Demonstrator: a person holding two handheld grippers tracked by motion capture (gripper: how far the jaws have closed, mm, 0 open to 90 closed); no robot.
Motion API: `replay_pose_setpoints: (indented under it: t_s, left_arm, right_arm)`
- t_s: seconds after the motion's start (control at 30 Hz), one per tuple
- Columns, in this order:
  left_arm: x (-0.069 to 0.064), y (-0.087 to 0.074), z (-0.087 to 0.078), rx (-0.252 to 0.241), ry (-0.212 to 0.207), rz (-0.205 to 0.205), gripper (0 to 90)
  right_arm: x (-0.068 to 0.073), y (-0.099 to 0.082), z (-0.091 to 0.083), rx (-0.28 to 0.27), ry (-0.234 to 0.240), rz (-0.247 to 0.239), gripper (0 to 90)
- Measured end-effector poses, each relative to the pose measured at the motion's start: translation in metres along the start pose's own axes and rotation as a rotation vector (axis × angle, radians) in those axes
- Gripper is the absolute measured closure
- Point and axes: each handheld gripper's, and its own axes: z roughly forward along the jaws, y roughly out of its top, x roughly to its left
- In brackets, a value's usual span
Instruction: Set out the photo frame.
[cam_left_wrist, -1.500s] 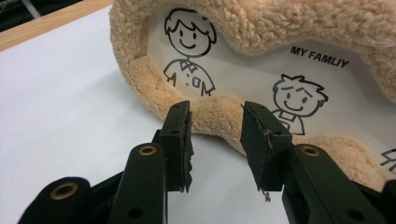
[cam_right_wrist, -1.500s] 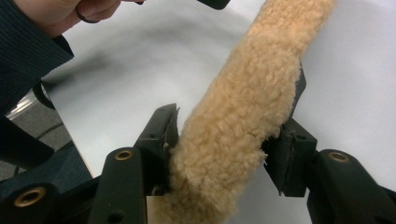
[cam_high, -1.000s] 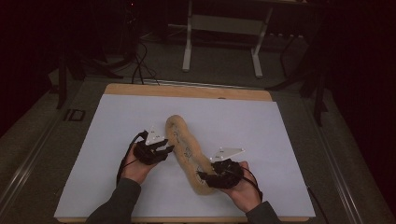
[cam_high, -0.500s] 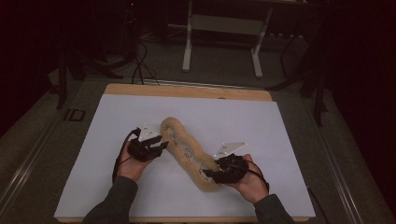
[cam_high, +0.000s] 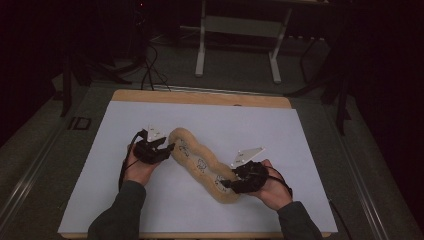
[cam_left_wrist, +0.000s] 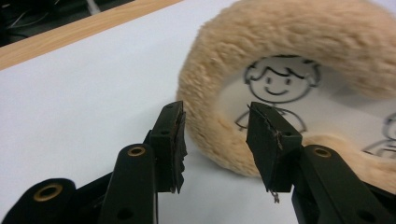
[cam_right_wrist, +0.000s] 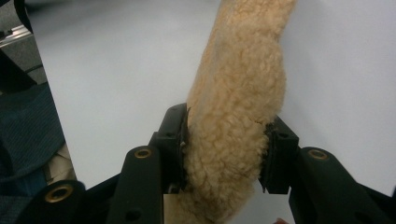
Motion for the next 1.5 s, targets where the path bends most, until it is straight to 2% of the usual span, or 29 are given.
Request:
replay_pose_setpoints:
  t_s: [0.07, 0.17, 0.33, 0.47, 0.6, 0.73, 0.87, 1.0, 1.07, 1.1, 1.13, 1.23, 1.3, 1.33, 1.4, 1.5]
  left_arm:
    - [0.001, 0.001, 0.002, 0.008, 0.005, 0.002, 57.6]
    - [0.005, 0.003, 0.013, 0.021, 0.005, -0.028, 59.1]
    - [0.007, 0.002, 0.026, 0.058, -0.002, -0.024, 58.4]
    - [0.008, 0.004, 0.034, 0.073, -0.008, -0.037, 60.8]
    - [0.011, 0.005, 0.036, 0.072, -0.028, -0.054, 66.9]
    - [0.009, 0.006, 0.035, 0.078, -0.02, -0.032, 70.7]
    - [0.009, 0.006, 0.034, 0.078, -0.017, -0.062, 72.1]
    - [0.008, 0.005, 0.033, 0.077, -0.01, -0.074, 72.5]
    - [0.008, 0.005, 0.033, 0.073, -0.01, -0.078, 72.6]
    - [0.008, 0.004, 0.032, 0.07, -0.009, -0.084, 72.6]
    - [0.008, 0.003, 0.032, 0.07, -0.009, -0.084, 72.7]
    - [0.008, 0.003, 0.031, 0.068, -0.006, -0.089, 72.8]
    - [0.008, 0.002, 0.031, 0.067, -0.003, -0.092, 72.8]
    - [0.008, 0.002, 0.03, 0.067, -0.002, -0.094, 72.8]
    - [0.008, 0.001, 0.03, 0.065, -0.002, -0.097, 72.8]
    - [0.008, 0.001, 0.029, 0.066, 0.0, -0.097, 72.8]
  right_arm:
    - [0.0, 0.0, 0.0, 0.0, 0.002, -0.004, 59.2]
    - [-0.002, 0.0, 0.0, -0.001, 0.015, -0.009, 59.1]
    - [-0.003, 0.0, 0.0, -0.004, 0.026, -0.017, 59.0]
    - [-0.004, -0.001, 0.0, -0.004, 0.032, -0.021, 58.9]
    - [-0.005, -0.001, 0.0, -0.005, 0.034, -0.02, 58.7]
    - [-0.004, 0.0, 0.0, -0.002, 0.029, -0.023, 58.7]
    - [0.001, -0.001, 0.0, -0.009, -0.007, -0.002, 57.2]
    - [0.009, -0.008, 0.0, -0.023, -0.082, 0.074, 47.6]
    - [0.011, -0.011, 0.0, -0.024, -0.097, 0.086, 46.2]
    - [0.013, -0.014, 0.001, -0.02, -0.112, 0.095, 45.4]
    - [0.016, -0.023, 0.004, -0.022, -0.131, 0.128, 42.3]
    - [0.016, -0.034, 0.006, -0.062, -0.127, 0.202, 42.4]
    - [0.016, -0.037, 0.006, -0.079, -0.122, 0.216, 43.1]
    - [0.017, -0.042, 0.006, -0.116, -0.126, 0.268, 43.8]
    - [0.021, -0.047, 0.007, -0.148, -0.127, 0.304, 44.6]
    - [0.024, -0.054, 0.01, -0.169, -0.127, 0.351, 46.4]
